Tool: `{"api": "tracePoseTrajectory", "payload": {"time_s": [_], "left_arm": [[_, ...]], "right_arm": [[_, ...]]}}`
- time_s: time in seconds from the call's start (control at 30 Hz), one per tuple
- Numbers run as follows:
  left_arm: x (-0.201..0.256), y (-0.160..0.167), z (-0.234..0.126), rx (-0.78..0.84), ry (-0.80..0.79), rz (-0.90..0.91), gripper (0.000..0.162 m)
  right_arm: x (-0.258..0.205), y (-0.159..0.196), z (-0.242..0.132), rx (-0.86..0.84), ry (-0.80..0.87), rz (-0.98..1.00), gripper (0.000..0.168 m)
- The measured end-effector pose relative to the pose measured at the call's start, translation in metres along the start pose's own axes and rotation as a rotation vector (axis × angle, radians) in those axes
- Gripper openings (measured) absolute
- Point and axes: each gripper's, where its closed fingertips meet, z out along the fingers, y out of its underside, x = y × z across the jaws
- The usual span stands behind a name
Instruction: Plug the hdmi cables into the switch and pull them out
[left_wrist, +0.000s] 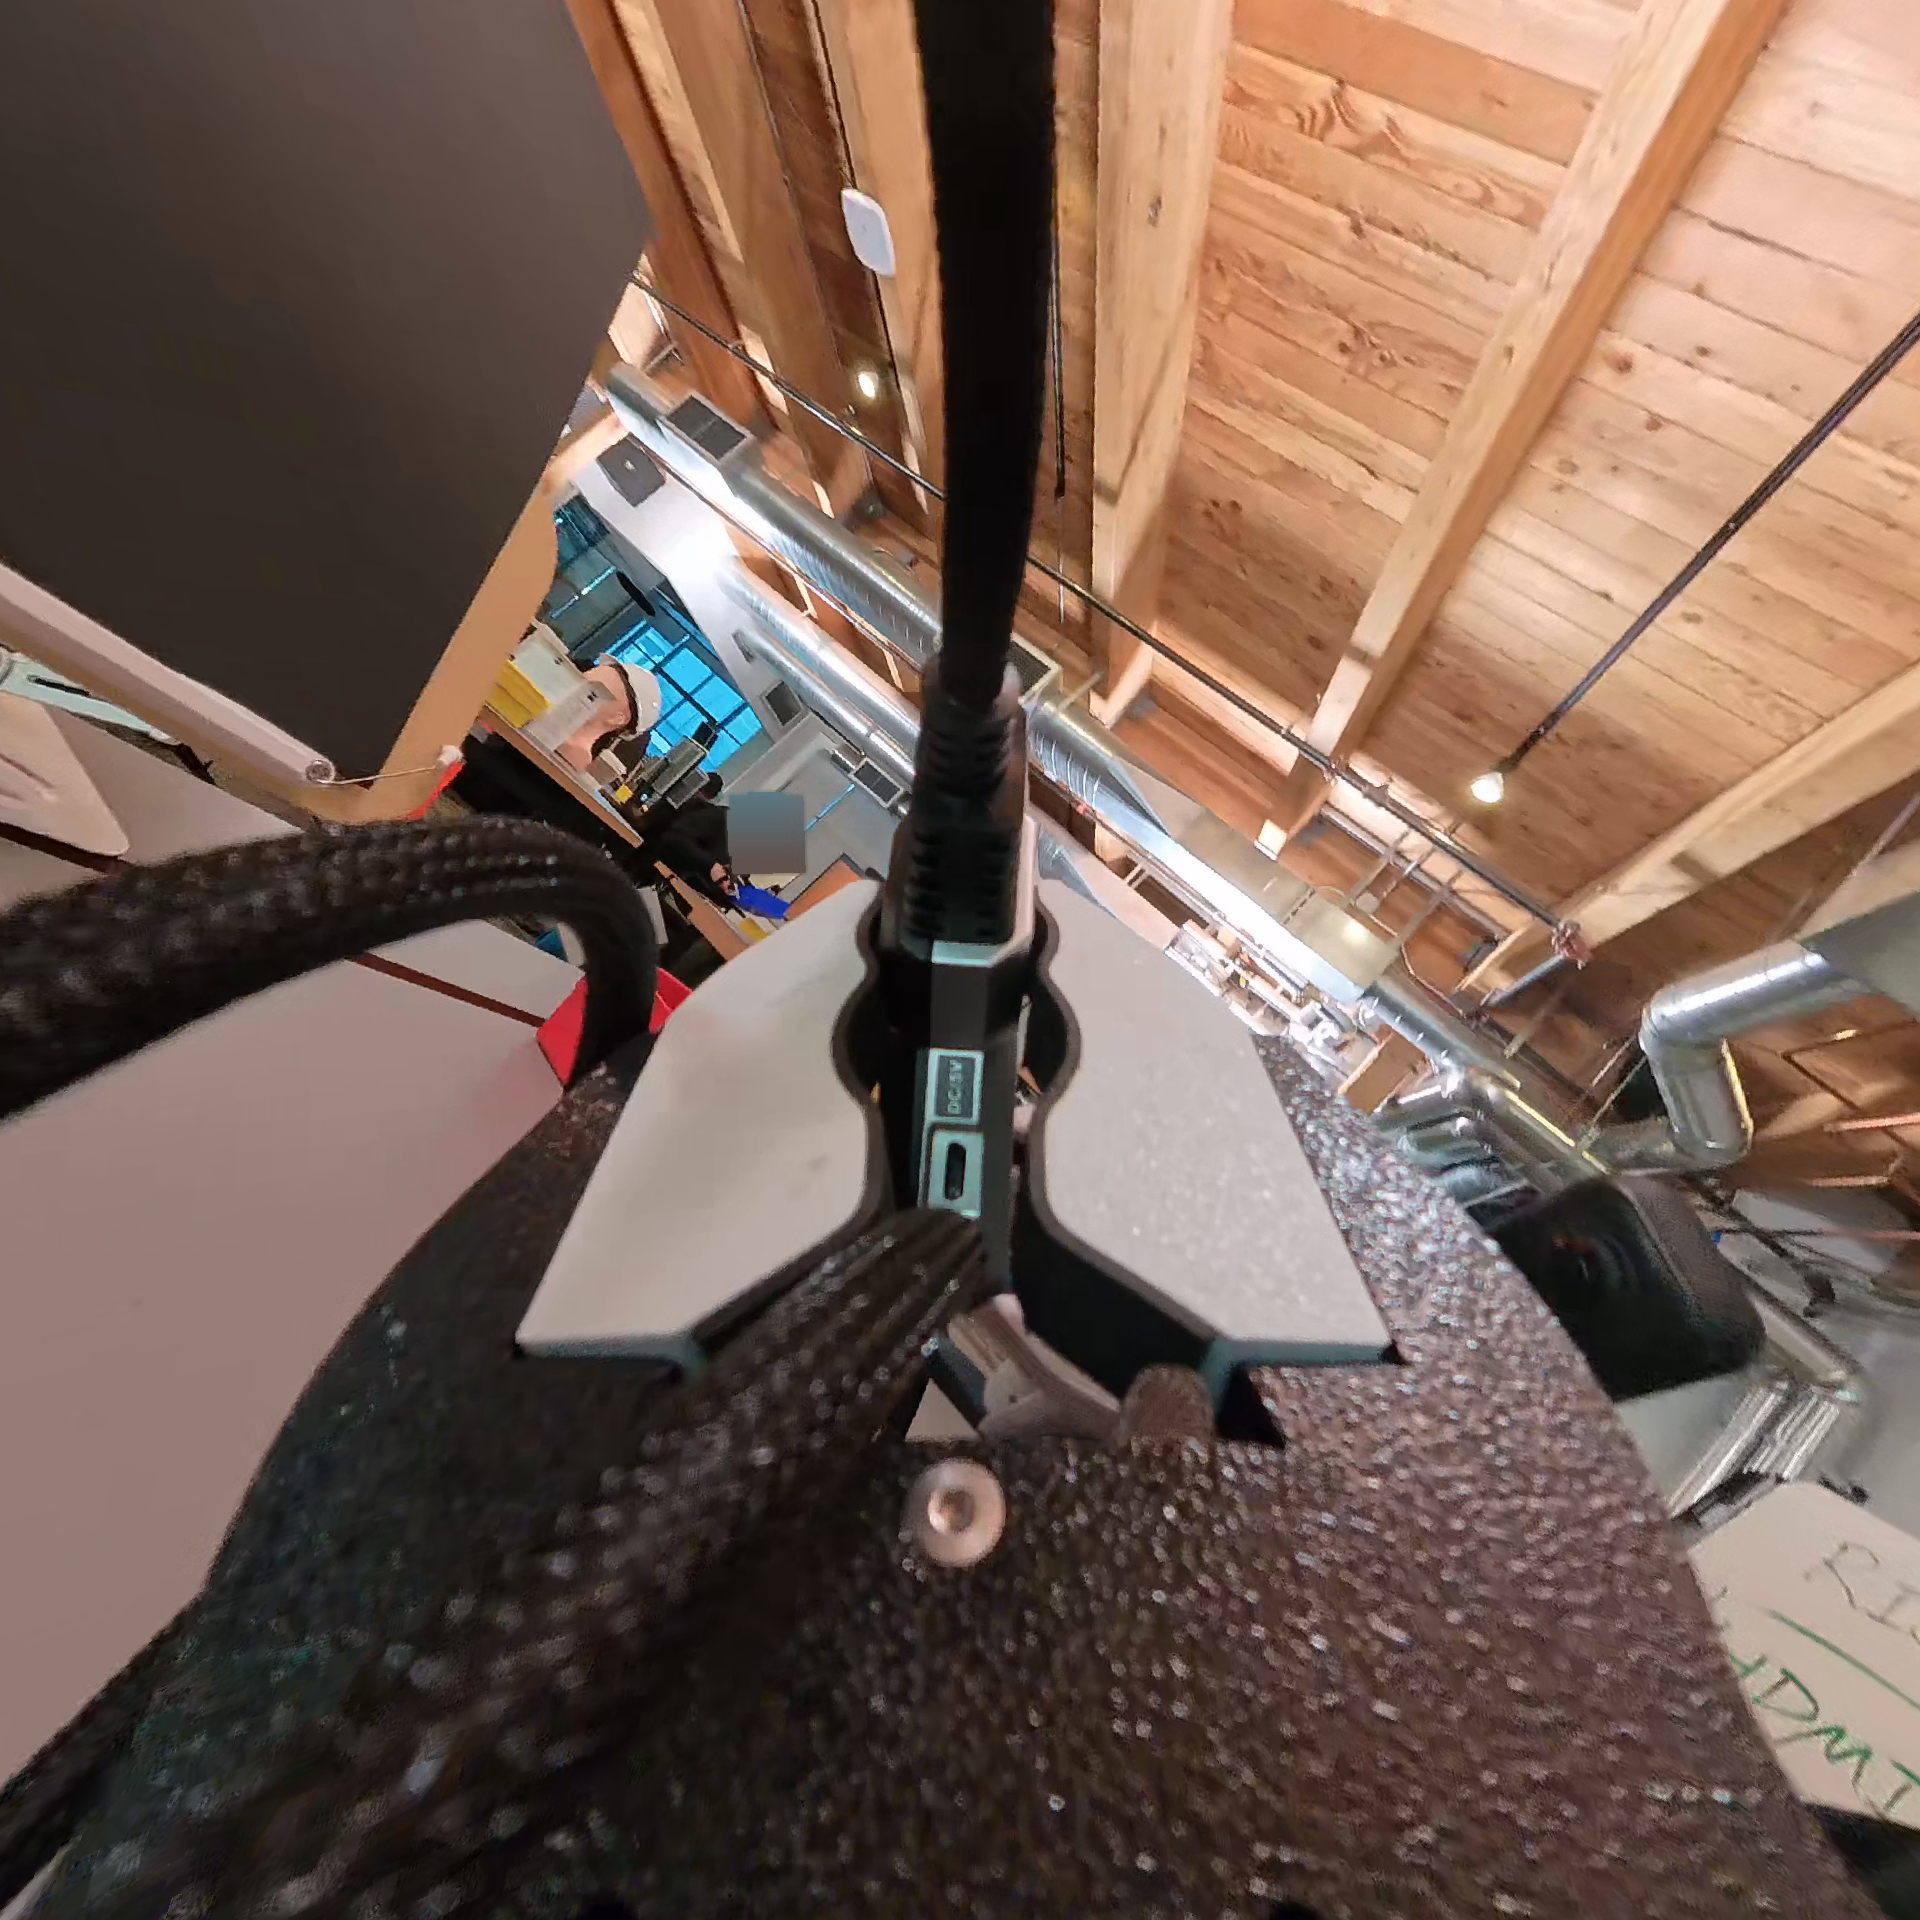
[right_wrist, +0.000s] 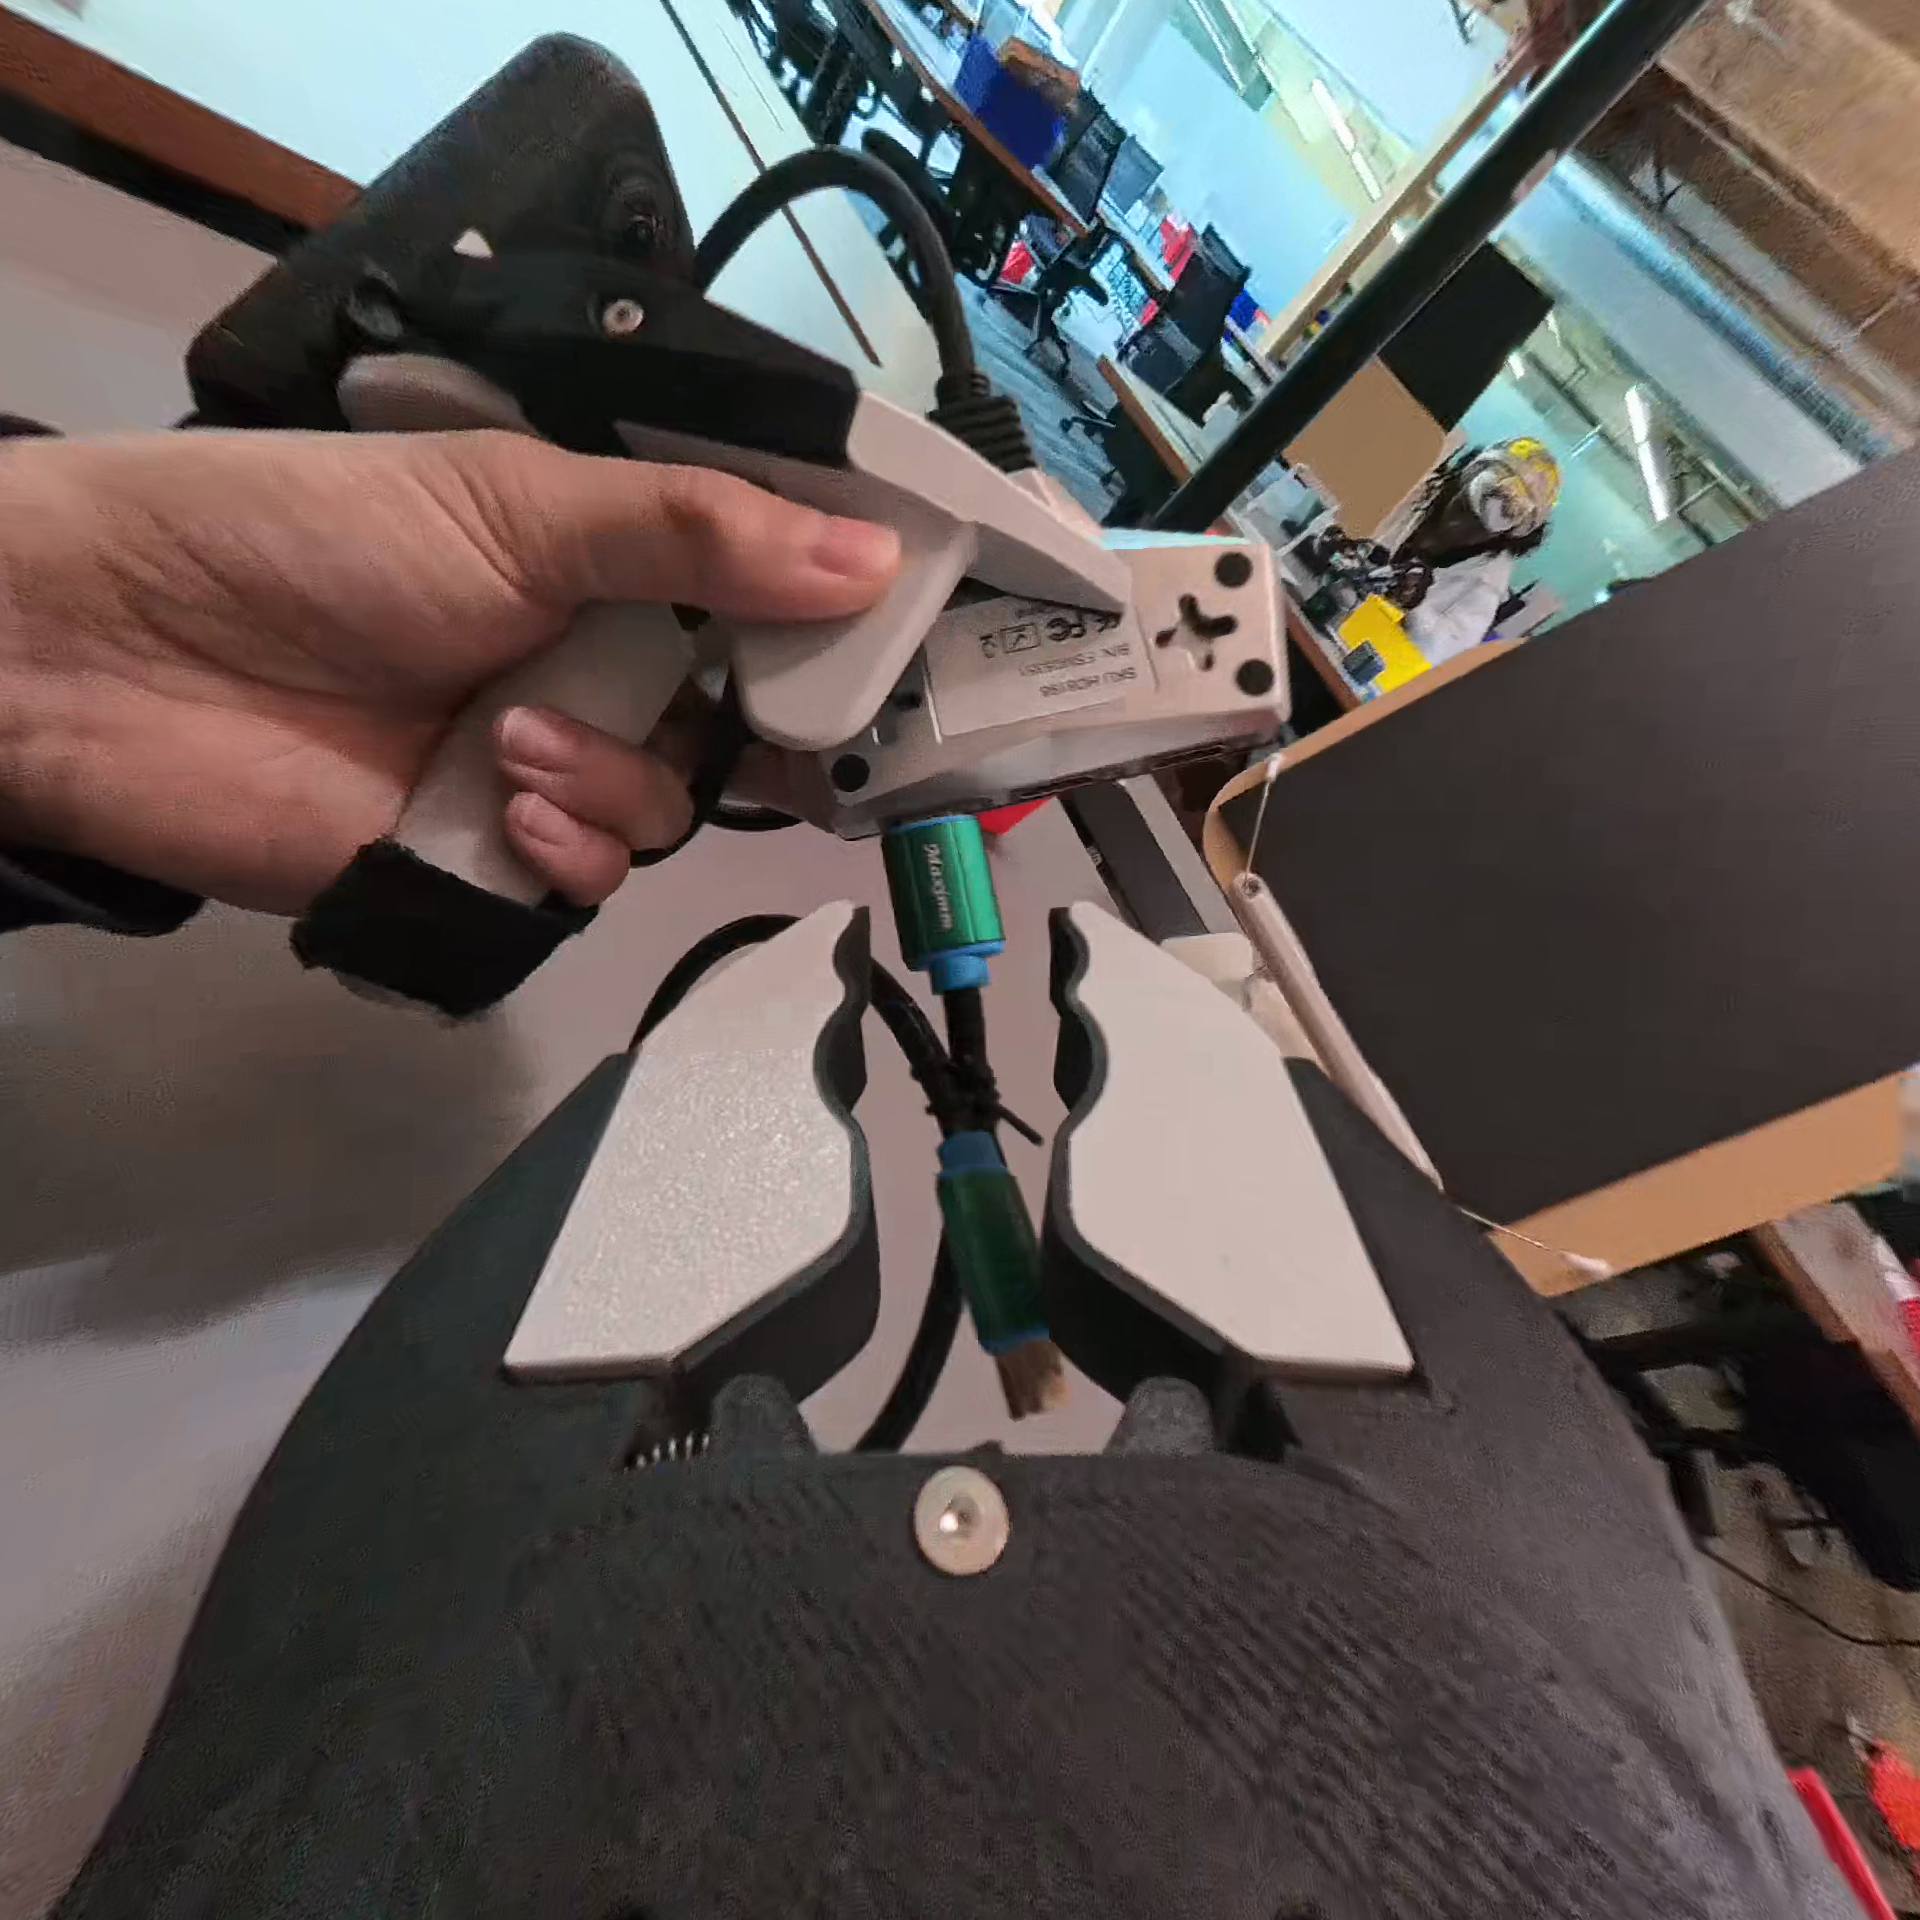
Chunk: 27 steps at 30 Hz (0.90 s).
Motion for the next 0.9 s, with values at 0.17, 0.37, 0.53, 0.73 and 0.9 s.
{"api": "tracePoseTrajectory", "payload": {"time_s": [0.17, 0.37, 0.53, 0.73, 0.9], "left_arm": [[-0.001, 0.001, -0.001, 0.012, -0.007, -0.049, 0.021], [-0.002, -0.004, -0.002, 0.024, -0.010, -0.056, 0.022], [-0.002, -0.002, -0.001, 0.019, -0.010, -0.051, 0.022], [-0.010, 0.001, -0.002, -0.018, -0.013, -0.091, 0.021], [-0.014, 0.005, -0.003, -0.091, -0.013, -0.098, 0.021]], "right_arm": [[-0.001, 0.013, 0.006, -0.040, 0.066, -0.047, 0.027], [-0.006, 0.018, -0.002, -0.029, -0.006, -0.048, 0.028], [-0.005, 0.019, 0.002, 0.011, 0.005, -0.050, 0.021], [-0.008, 0.021, 0.003, 0.067, -0.014, -0.046, 0.015], [-0.010, 0.022, 0.000, 0.068, 0.017, -0.087, 0.015]]}}
